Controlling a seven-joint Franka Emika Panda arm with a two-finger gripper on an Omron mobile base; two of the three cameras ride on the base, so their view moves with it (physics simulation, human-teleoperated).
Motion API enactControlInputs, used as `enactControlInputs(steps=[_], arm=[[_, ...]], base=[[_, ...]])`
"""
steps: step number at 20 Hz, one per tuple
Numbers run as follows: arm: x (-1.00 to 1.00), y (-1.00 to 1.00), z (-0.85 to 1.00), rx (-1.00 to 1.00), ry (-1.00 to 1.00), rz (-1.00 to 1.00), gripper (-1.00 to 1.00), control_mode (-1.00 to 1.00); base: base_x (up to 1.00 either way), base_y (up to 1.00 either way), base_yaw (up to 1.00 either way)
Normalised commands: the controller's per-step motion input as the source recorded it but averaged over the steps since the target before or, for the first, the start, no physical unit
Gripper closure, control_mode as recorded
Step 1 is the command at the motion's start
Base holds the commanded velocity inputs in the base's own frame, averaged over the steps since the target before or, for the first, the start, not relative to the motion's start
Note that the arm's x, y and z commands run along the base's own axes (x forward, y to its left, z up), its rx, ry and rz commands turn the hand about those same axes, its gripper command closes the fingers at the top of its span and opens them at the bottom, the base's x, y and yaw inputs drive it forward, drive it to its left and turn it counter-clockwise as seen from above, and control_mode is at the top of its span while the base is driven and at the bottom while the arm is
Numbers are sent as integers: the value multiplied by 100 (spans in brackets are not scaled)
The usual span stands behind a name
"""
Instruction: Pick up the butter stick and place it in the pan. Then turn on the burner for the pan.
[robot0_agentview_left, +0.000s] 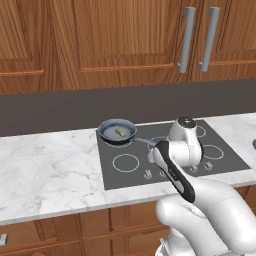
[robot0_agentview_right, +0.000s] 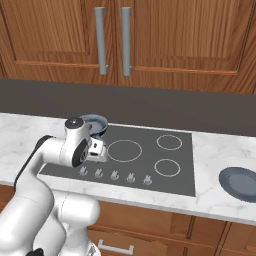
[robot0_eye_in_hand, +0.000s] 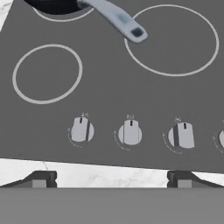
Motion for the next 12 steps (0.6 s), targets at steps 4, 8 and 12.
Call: enactControlInputs(steps=[4, 8, 12], arm=[[0, -15, 0, 0, 0, 0, -100, -100], [0, -25, 0, 0, 0, 0, -100, -100], [0, -20, 0, 0, 0, 0, -100, -100]], base=[[0, 0, 0], [0, 0, 0], [0, 0, 0]])
